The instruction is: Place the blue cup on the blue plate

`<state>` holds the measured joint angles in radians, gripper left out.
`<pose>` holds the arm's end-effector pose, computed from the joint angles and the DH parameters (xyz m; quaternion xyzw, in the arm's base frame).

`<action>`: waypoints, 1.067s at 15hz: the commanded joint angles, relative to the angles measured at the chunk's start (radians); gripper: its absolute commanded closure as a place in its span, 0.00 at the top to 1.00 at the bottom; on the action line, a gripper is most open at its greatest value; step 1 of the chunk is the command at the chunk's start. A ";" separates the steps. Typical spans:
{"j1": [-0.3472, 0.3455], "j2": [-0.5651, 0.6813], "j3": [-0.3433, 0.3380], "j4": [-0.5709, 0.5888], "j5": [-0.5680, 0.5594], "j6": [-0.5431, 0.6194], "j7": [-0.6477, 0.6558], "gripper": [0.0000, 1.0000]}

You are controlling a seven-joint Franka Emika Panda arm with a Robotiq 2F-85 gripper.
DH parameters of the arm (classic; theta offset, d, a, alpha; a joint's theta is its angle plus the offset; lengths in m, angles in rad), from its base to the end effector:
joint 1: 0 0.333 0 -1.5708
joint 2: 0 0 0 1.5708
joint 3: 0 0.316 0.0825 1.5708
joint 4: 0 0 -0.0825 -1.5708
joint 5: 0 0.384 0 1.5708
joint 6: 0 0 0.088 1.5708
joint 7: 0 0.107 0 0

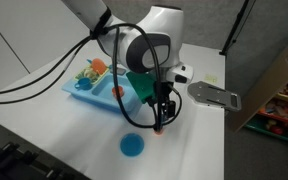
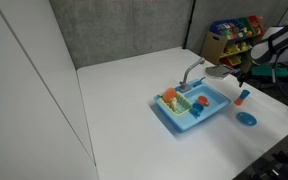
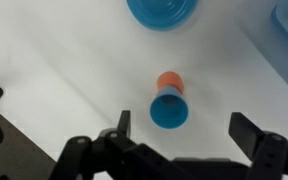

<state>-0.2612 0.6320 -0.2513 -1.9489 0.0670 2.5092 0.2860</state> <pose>0.5332 -0.2978 0.1561 0.9173 -0.3936 -0.0309 0.0520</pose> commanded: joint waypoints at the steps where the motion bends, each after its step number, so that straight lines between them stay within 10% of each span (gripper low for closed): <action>1: -0.011 0.026 0.015 0.017 0.027 0.022 -0.036 1.00; 16: -0.004 0.092 0.034 0.088 0.028 0.002 -0.028 1.00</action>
<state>-0.2610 0.6982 -0.2234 -1.9067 0.0677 2.5270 0.2854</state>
